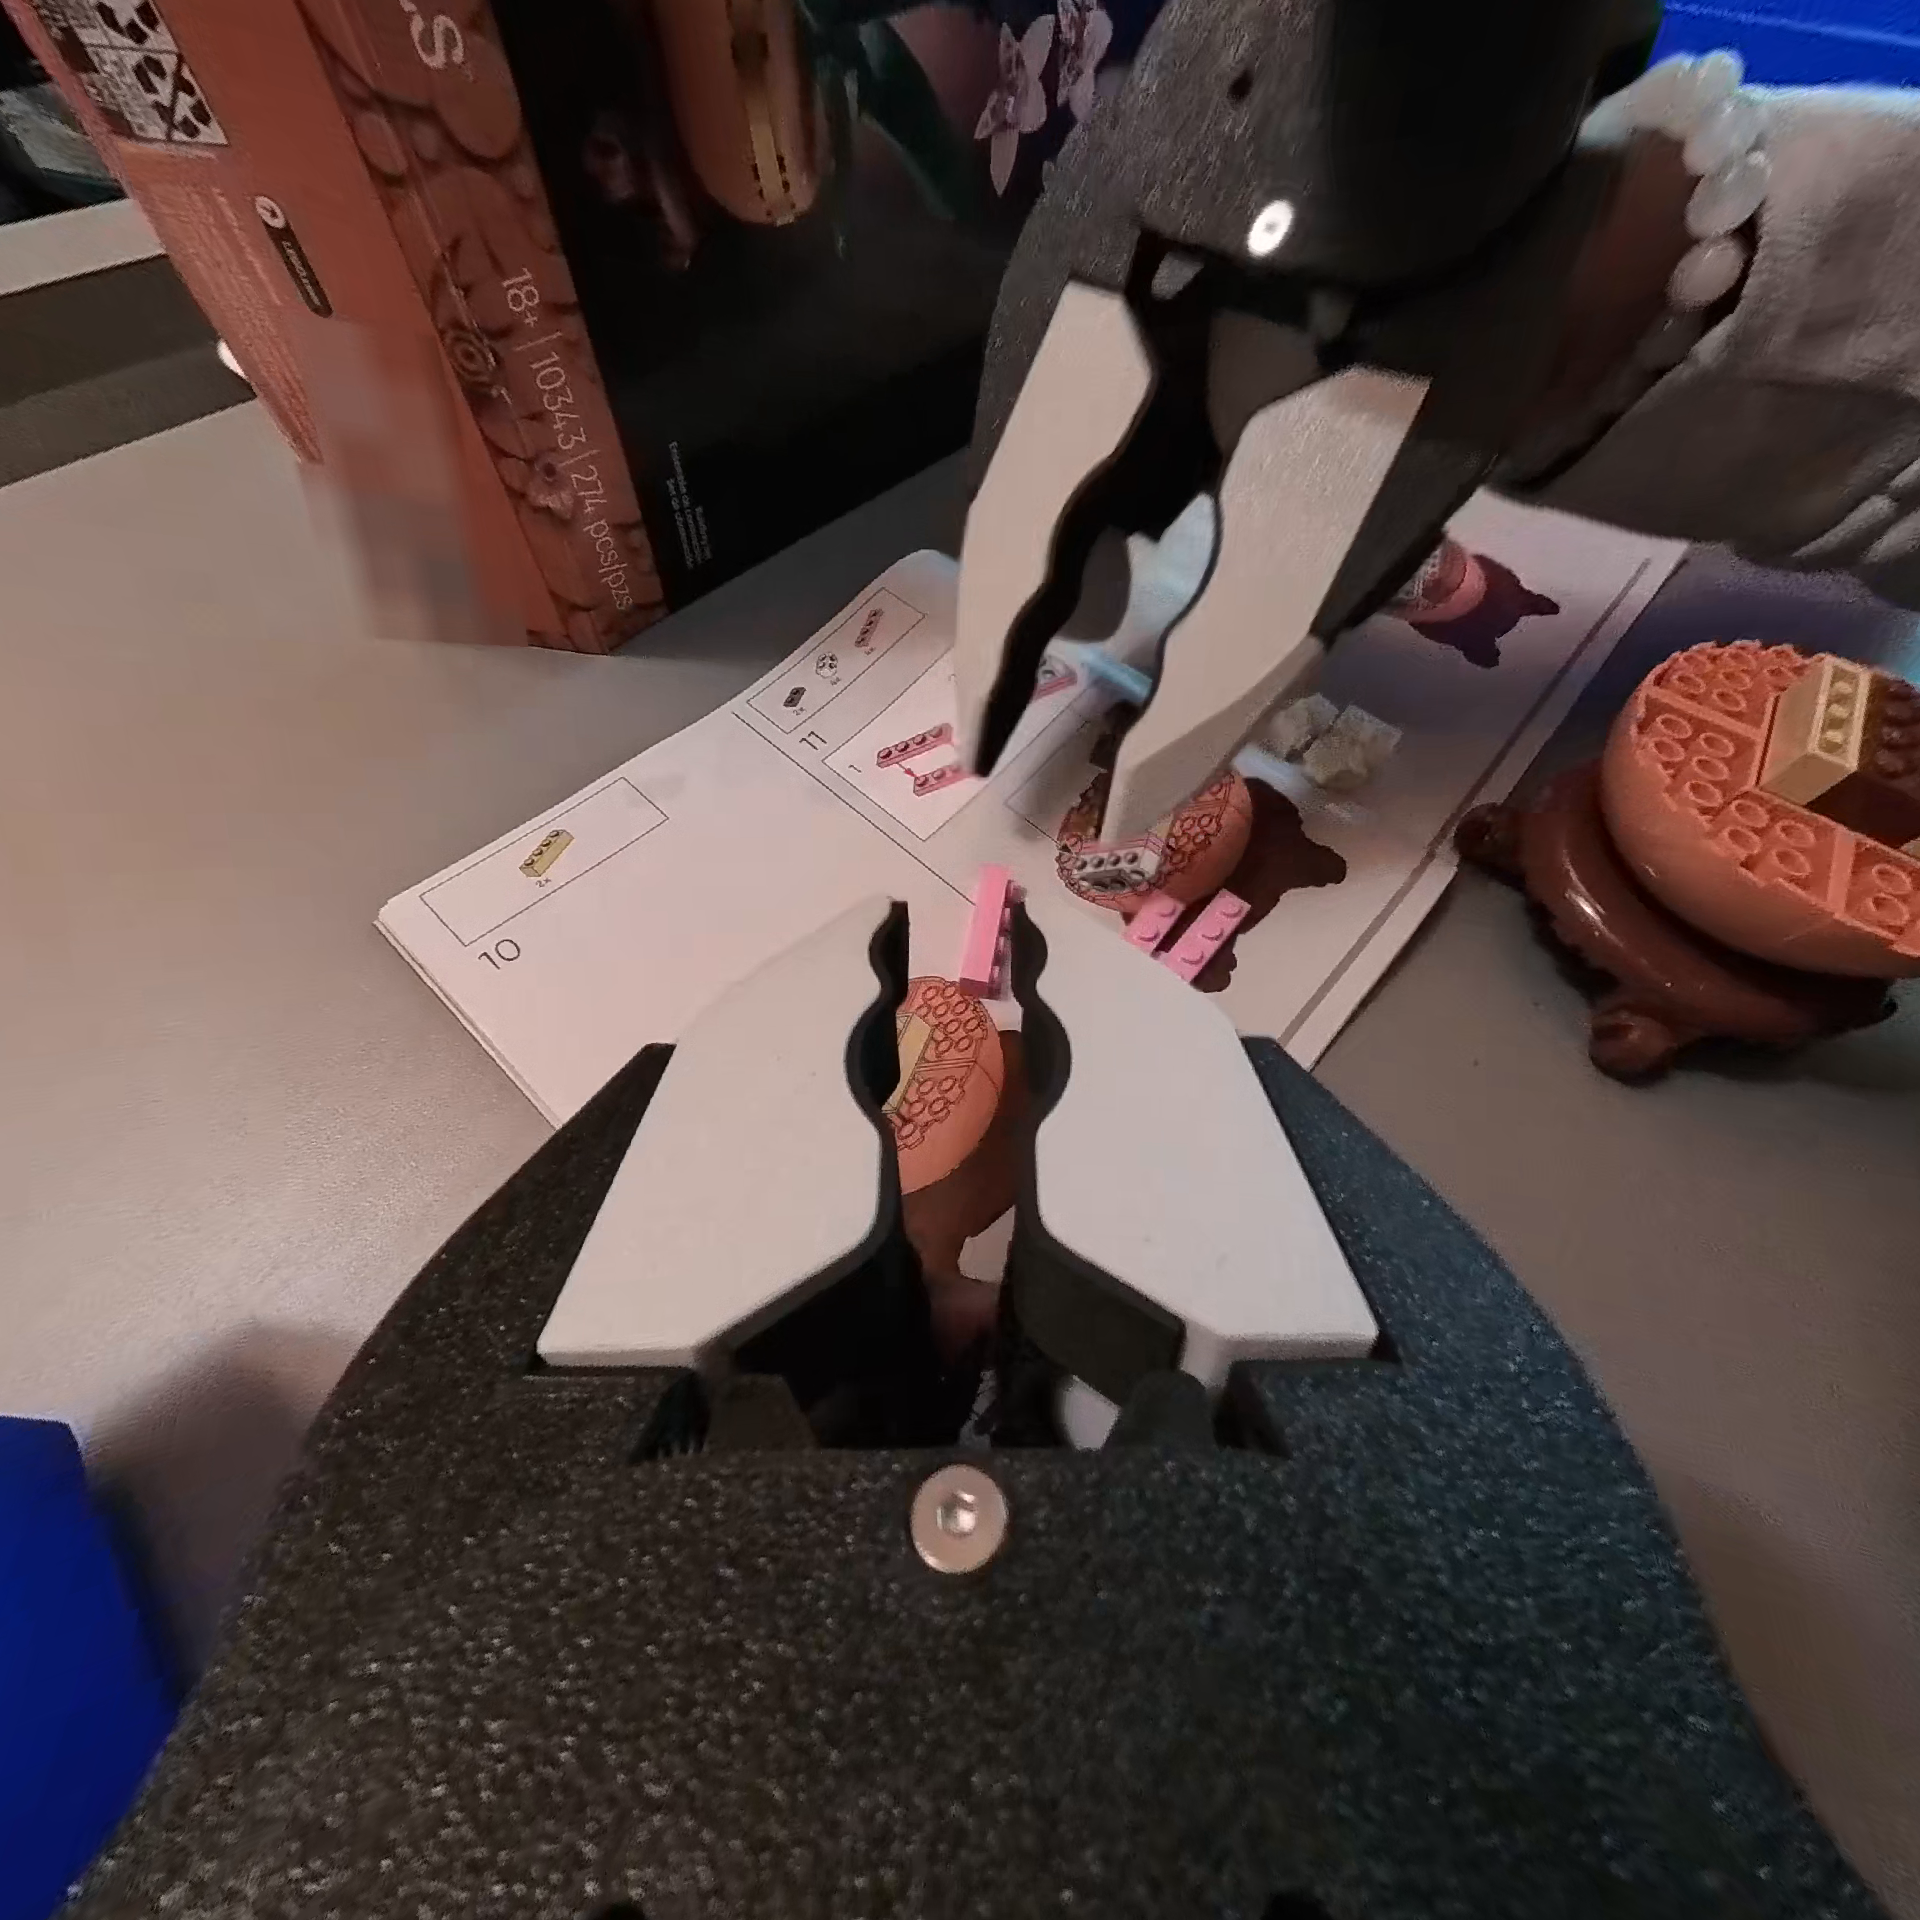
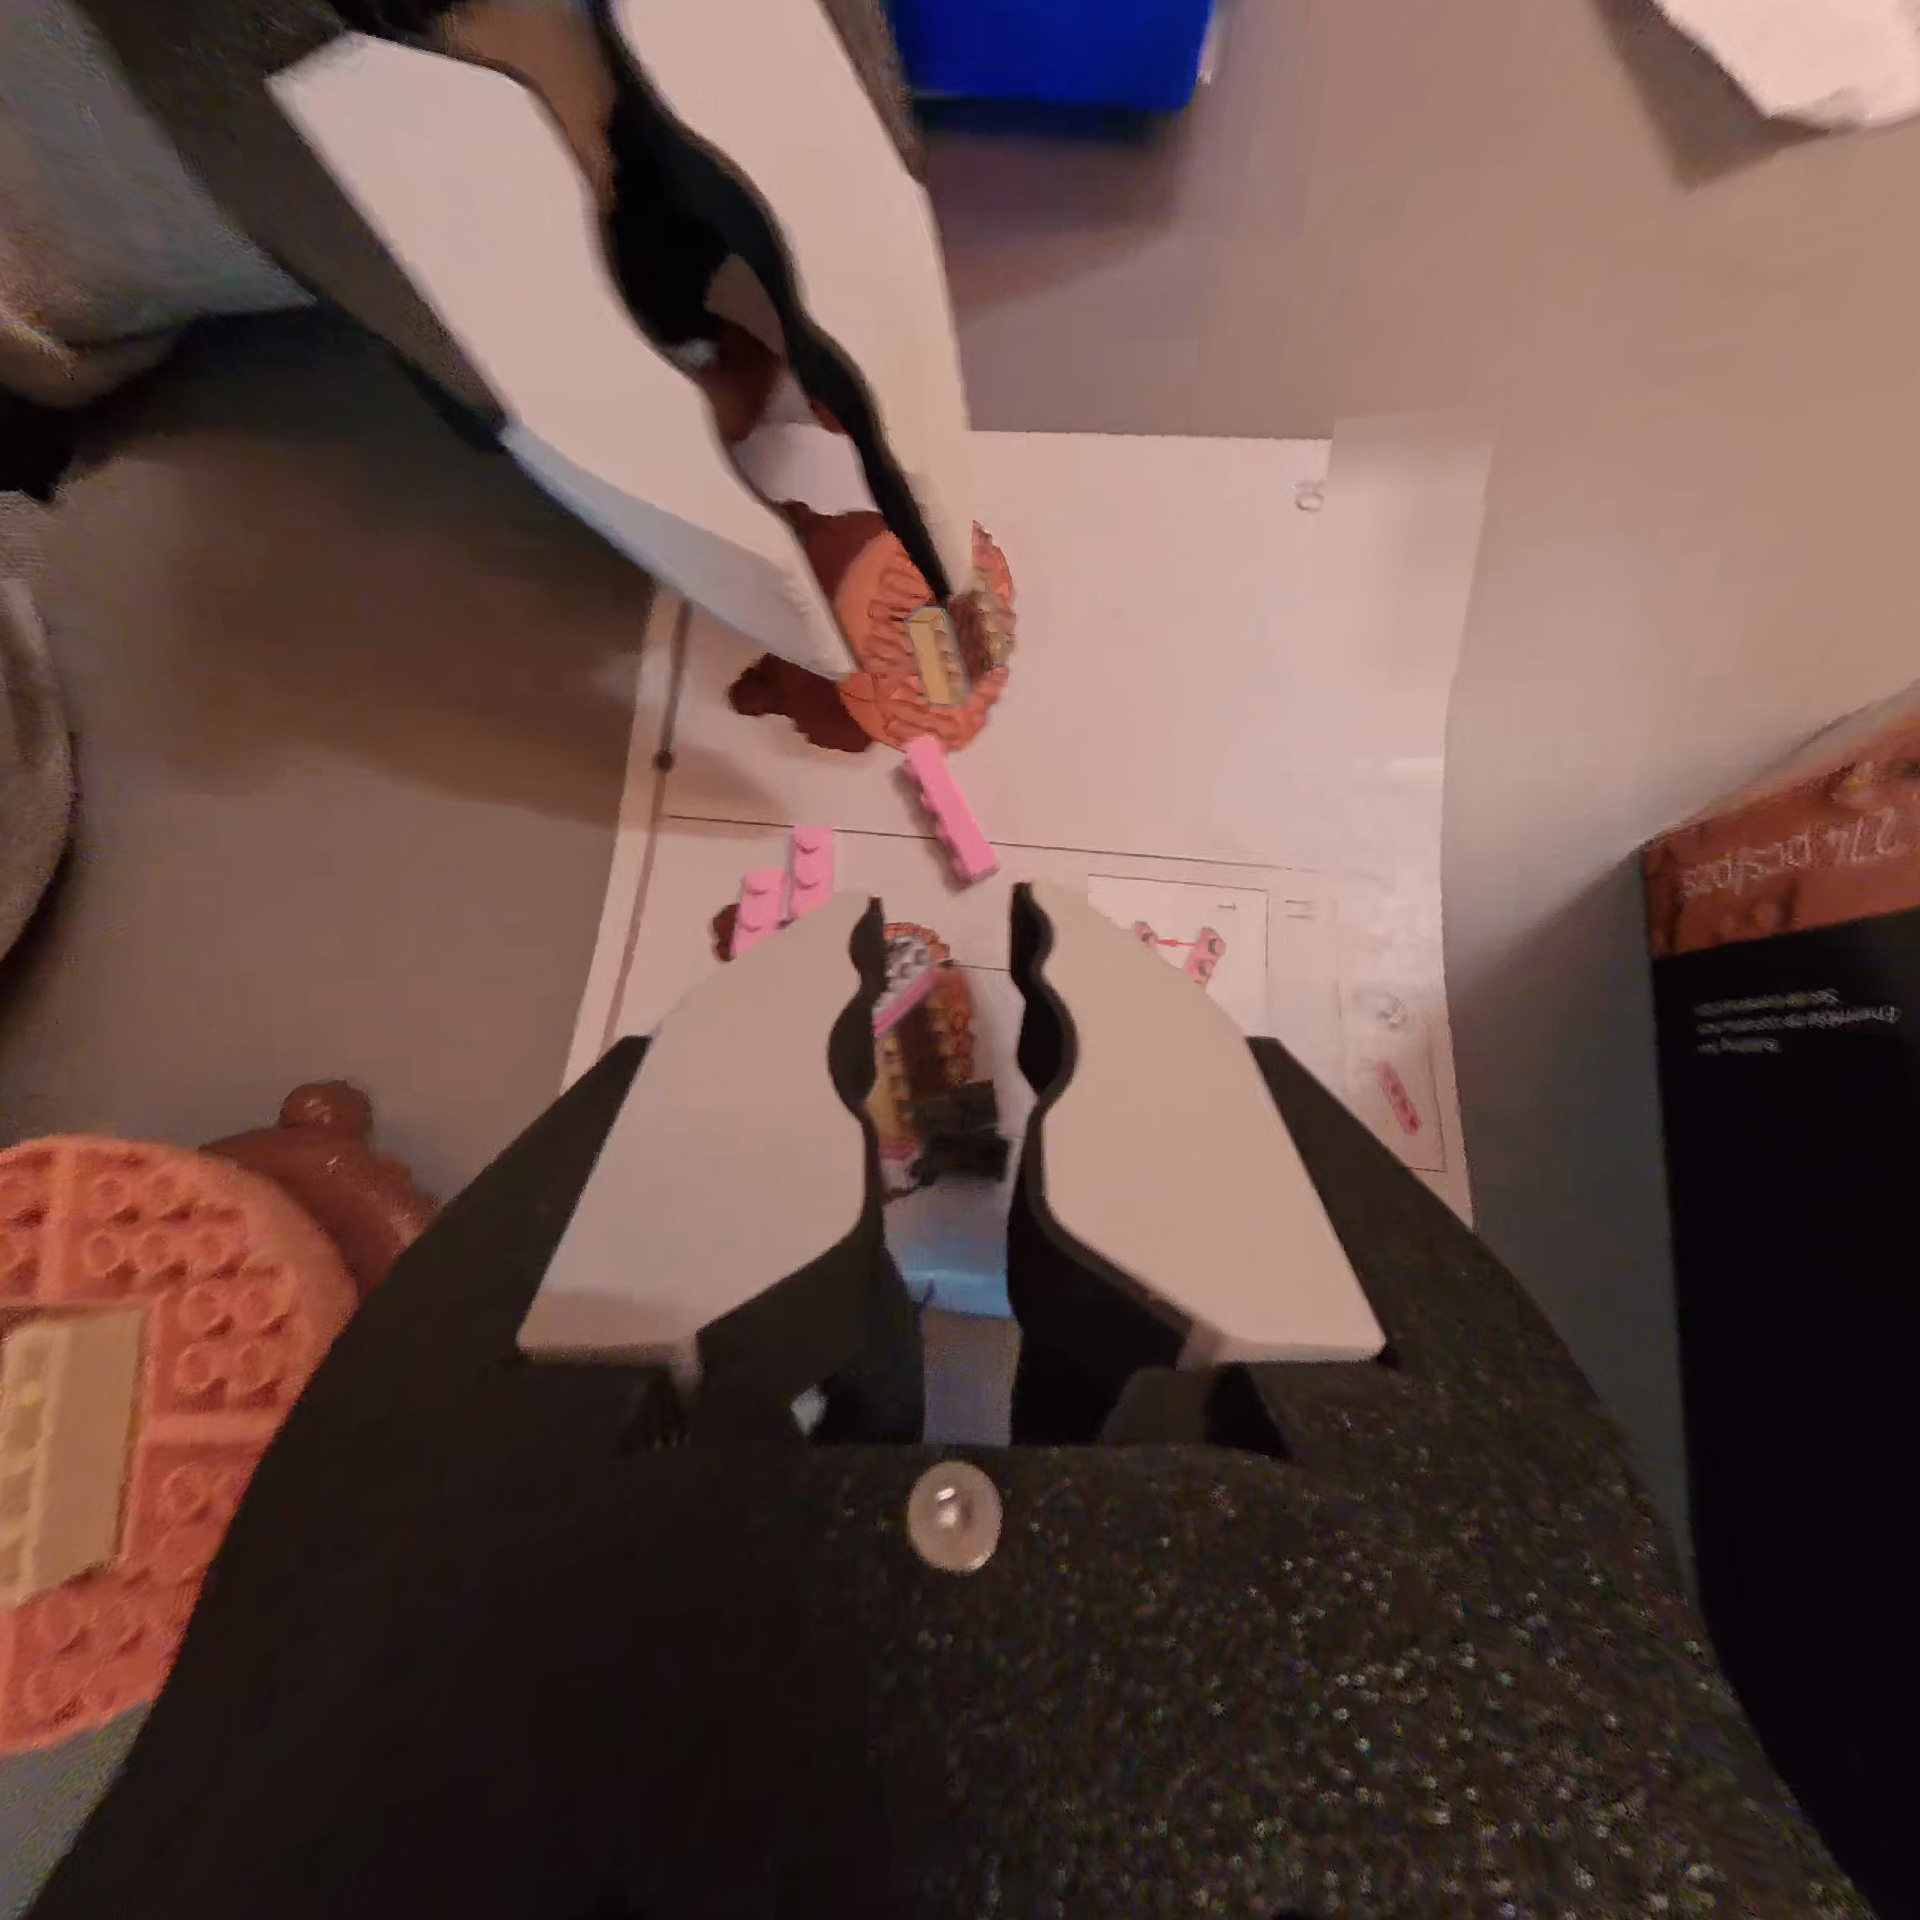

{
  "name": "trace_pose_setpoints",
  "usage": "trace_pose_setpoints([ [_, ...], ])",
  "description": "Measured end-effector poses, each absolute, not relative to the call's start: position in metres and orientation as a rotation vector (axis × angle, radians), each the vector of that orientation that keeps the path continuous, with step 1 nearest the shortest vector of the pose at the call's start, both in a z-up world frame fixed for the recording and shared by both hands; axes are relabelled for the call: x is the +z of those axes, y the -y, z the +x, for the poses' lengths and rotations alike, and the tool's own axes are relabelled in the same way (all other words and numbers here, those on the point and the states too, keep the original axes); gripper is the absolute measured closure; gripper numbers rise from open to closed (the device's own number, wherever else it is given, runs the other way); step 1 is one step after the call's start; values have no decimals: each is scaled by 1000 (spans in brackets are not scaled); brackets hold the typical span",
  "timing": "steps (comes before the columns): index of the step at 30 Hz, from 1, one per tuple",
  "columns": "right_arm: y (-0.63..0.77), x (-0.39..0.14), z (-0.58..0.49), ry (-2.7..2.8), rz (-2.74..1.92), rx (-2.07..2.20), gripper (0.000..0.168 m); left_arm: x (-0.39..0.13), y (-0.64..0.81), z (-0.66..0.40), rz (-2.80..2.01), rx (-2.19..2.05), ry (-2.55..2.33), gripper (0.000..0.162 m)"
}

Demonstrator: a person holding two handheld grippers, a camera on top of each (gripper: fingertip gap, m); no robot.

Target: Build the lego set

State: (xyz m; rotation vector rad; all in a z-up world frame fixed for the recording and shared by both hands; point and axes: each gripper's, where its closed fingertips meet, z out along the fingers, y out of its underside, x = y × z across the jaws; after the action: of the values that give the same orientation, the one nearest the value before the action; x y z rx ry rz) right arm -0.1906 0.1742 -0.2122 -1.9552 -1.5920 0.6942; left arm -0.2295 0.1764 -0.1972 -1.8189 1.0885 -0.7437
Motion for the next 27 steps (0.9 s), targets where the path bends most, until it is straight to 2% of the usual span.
trace_pose_setpoints([
  [1,-166,-207,-191,1620,-1910,730,157,-198,-176,-229,-1818,-740,-1099,144],
  [3,-150,-204,-194,1671,-1844,763,162,-199,-173,-228,-1813,-737,-1124,147],
  [7,-159,-215,-195,1712,-1820,579,163,-205,-171,-225,-1833,-719,-1166,152],
  [21,-179,-235,-205,1853,-1793,615,161,-233,-174,-223,-1998,-615,-1256,154],
  [27,-163,-218,-206,1663,-2114,1192,163,-213,-170,-220,-1810,-664,-1283,149],
])
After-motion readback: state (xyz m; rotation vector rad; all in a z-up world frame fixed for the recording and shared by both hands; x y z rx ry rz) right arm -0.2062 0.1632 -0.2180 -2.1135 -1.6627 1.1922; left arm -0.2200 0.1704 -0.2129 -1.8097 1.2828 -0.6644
